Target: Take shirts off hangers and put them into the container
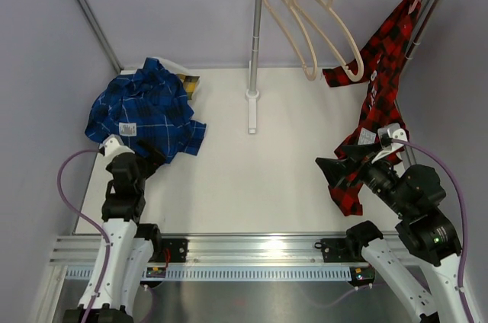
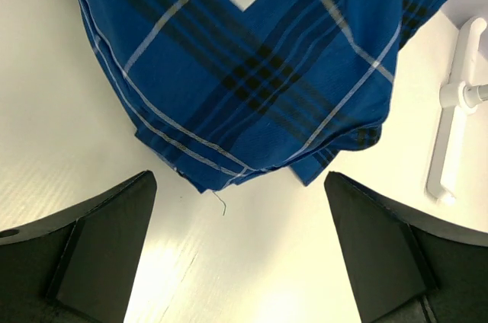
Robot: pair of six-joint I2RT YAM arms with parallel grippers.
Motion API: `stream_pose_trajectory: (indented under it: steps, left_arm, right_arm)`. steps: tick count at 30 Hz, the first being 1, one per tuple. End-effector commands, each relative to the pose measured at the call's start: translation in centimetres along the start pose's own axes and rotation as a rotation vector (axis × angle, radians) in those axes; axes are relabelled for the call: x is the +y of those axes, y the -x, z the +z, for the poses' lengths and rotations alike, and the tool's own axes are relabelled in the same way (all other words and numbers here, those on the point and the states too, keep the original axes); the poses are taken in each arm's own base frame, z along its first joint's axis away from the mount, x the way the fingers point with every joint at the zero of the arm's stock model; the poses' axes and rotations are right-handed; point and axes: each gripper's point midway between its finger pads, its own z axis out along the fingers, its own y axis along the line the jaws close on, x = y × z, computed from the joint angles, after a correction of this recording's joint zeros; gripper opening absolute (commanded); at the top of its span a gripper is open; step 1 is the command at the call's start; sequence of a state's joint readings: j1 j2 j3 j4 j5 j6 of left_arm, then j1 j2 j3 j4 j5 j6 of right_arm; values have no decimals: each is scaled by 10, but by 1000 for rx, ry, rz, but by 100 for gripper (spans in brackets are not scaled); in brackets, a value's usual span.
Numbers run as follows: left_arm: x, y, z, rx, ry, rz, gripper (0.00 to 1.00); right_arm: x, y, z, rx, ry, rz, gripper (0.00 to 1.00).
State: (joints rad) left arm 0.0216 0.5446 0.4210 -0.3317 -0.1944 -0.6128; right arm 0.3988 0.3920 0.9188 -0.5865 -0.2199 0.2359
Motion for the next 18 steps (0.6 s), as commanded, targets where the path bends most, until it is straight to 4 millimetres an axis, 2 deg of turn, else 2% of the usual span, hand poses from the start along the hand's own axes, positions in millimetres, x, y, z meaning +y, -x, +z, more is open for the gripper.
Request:
stream_pose_trajectory:
  steps: [1,2,4,9,15,18]
  left_arm:
    - [-21,21,10,-145,-112,-130,99]
    - [-15,9,16,-127,-104,-129,99]
    - [-12,1,23,-133,-113,-153,97]
    - [4,-9,31,-152,-63,-186,96]
    - [14,-14,43,-159,-27,-168,96]
    - [9,-8,48,-180,-48,-182,95]
  right_arm:
    - [11,8,0,-32,57,-7,99]
    - [12,8,0,-33,61,-7,99]
    - [12,8,-1,-33,61,-11,99]
    - [11,8,-2,-33,54,-16,99]
    - [12,7,-3,-34,58,-17,100]
    - [13,7,-3,-34,62,-19,100]
